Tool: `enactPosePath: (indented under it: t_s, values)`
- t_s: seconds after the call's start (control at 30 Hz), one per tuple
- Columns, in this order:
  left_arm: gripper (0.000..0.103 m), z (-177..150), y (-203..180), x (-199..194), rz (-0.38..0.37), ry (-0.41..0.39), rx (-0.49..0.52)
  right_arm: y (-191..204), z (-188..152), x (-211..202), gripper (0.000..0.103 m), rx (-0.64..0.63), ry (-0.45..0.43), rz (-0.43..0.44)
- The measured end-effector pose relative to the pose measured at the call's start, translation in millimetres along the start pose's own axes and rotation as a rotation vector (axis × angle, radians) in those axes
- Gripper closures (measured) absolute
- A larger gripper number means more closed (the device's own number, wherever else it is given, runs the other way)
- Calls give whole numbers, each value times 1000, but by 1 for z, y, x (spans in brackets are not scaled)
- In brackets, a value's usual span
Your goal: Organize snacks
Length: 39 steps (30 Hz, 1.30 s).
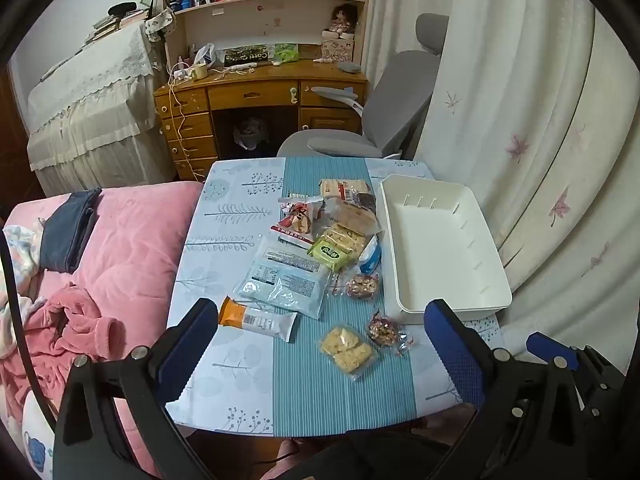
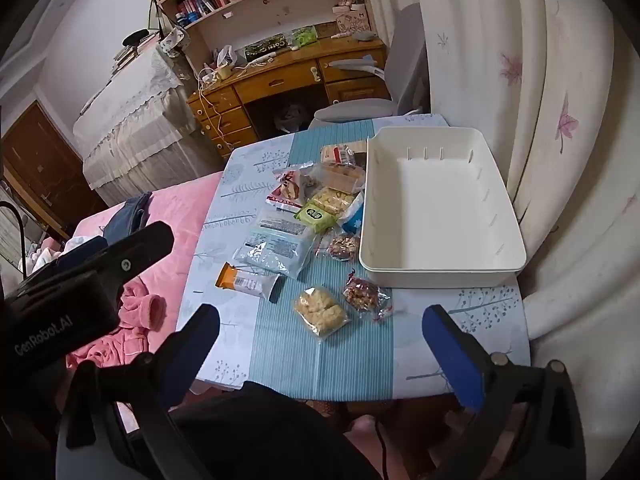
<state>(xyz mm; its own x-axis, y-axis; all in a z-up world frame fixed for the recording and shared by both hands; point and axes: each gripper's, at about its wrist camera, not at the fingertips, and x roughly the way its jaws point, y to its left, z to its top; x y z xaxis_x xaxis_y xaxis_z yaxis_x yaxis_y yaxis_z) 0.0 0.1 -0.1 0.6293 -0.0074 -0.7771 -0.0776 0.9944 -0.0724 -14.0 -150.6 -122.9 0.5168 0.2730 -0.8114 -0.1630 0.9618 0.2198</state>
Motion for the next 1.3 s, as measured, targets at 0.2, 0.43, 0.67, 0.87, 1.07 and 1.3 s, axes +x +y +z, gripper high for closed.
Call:
enactPosePath:
  t_s: [0.2, 0.43, 0.67, 0.87, 1.07, 1.3]
  values:
    - [1, 0, 0, 0, 4, 1, -1, 0, 1, 2, 1, 0, 7, -2]
    - [1, 0, 0, 1, 5, 3, -2, 0, -2, 6, 1, 6, 15, 0]
    - [1, 2, -3, 2, 5, 2, -2, -4, 2, 8, 1, 10, 23, 7]
    - [1, 1, -2, 0, 4, 0, -3, -4, 4, 5, 1, 12, 28, 9]
    - [1, 1, -2, 1, 5, -1, -4, -5, 1, 10, 1, 14, 32, 13]
    - [1, 1, -4, 2, -4, 12, -5, -6, -1, 12, 1, 18, 38, 19]
